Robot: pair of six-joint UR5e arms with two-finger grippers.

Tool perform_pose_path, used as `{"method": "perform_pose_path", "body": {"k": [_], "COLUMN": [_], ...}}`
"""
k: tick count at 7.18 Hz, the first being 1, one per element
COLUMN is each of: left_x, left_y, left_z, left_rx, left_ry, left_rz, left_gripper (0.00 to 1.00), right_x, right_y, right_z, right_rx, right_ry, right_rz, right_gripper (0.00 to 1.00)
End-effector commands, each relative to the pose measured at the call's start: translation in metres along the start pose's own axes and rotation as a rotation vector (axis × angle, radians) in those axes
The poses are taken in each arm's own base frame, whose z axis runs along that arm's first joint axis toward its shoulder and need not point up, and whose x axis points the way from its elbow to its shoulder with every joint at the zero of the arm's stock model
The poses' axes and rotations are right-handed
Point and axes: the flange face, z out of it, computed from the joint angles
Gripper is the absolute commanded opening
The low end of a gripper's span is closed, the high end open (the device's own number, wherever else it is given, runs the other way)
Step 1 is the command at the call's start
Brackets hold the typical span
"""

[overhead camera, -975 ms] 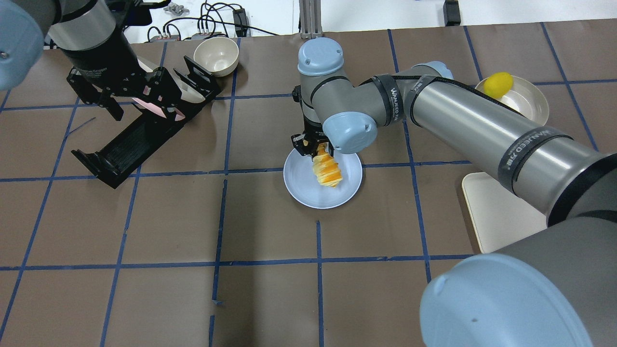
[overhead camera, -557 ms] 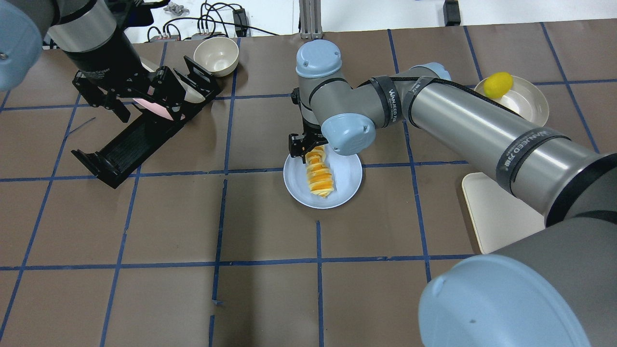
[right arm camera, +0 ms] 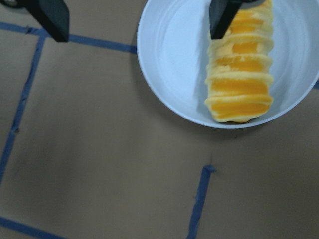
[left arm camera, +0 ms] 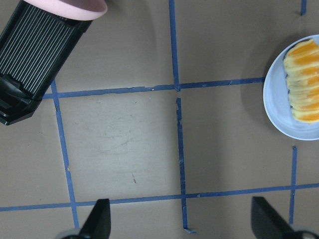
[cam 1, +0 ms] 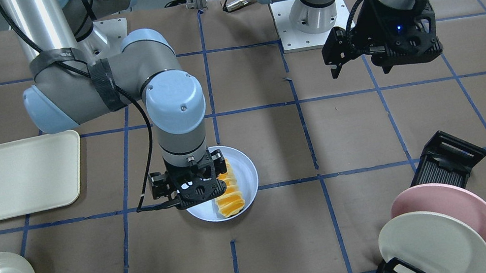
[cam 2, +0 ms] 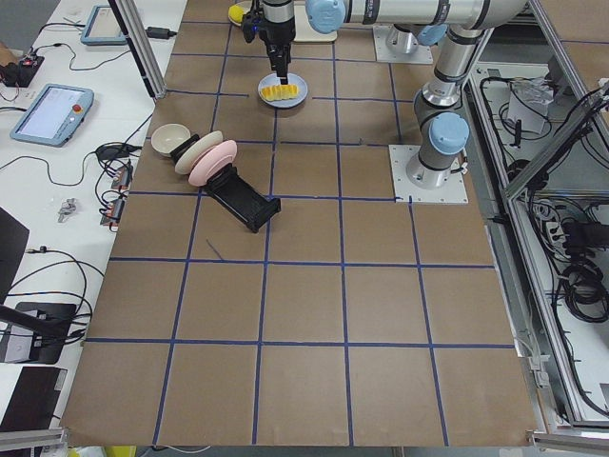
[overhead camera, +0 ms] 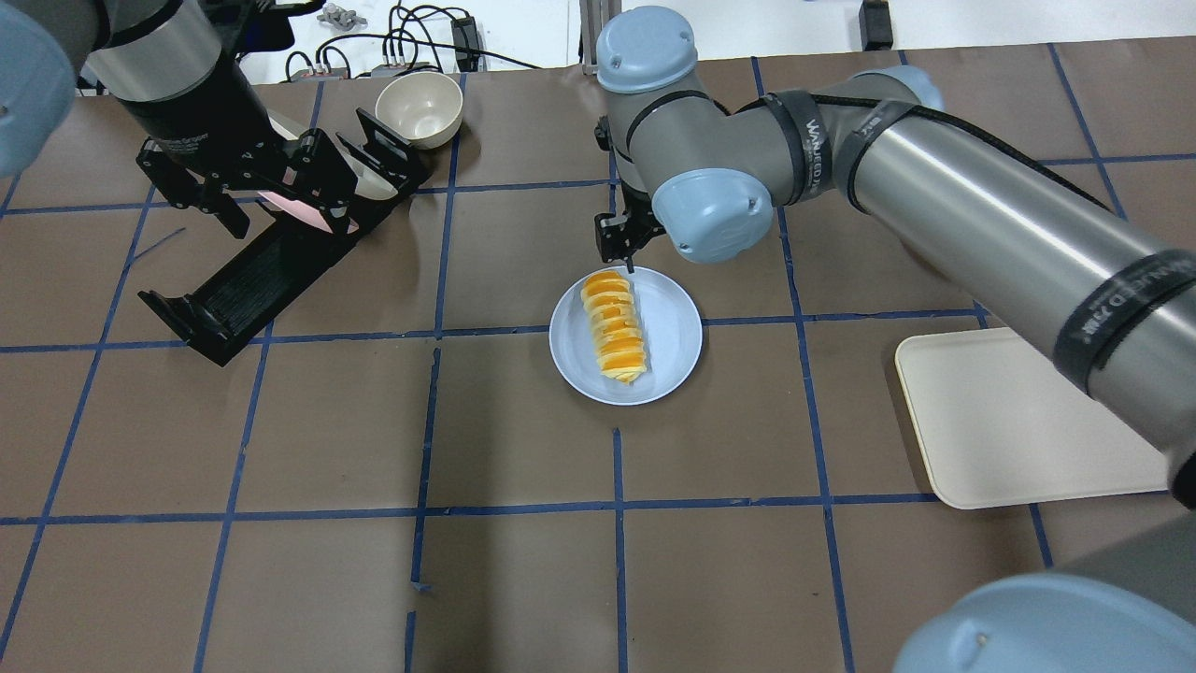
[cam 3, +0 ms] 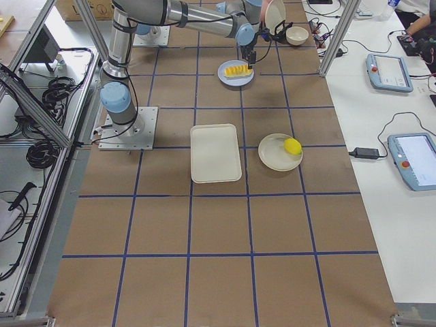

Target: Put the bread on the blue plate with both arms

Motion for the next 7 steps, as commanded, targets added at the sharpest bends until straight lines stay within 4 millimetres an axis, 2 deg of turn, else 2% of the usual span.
{"method": "perform_pose_path", "body": {"k": [1,2,3,4,5,6,7], "left_x": [-0.001,-0.001,0.003,0.004,0.004,0.005,0.005], "left_y": [-0.003,-0.003,0.006,0.006,0.007,0.011,0.009], "left_z": [-0.008,-0.009,-0.004,-0.009,-0.012,-0.014,-0.015], "left_rx": [0.016,0.015,0.005,0.017,0.025,0.025,0.026], "left_ry": [-0.007,-0.01,-0.006,-0.009,-0.009,-0.009,-0.007], "left_rz": [-0.002,-0.002,0.006,0.008,0.008,0.012,0.012], "left_gripper": [1.0,1.0,1.0,1.0,1.0,1.0,1.0], "right_x": [0.064,0.09,0.128,0.16,0.194,0.2,0.19], "right_y": [-0.009,0.02,0.04,0.076,0.094,0.103,0.12], "right_z": [-0.038,-0.069,-0.103,-0.134,-0.152,-0.169,-0.189], "right_rx": [0.116,0.015,-0.015,-0.113,-0.119,-0.089,-0.042], "right_ry": [0.054,0.036,-0.066,-0.141,-0.144,-0.144,-0.204], "right_rz": [0.051,0.105,0.181,0.244,0.31,0.264,0.21], "right_gripper": [1.0,1.0,1.0,1.0,1.0,1.0,1.0]}}
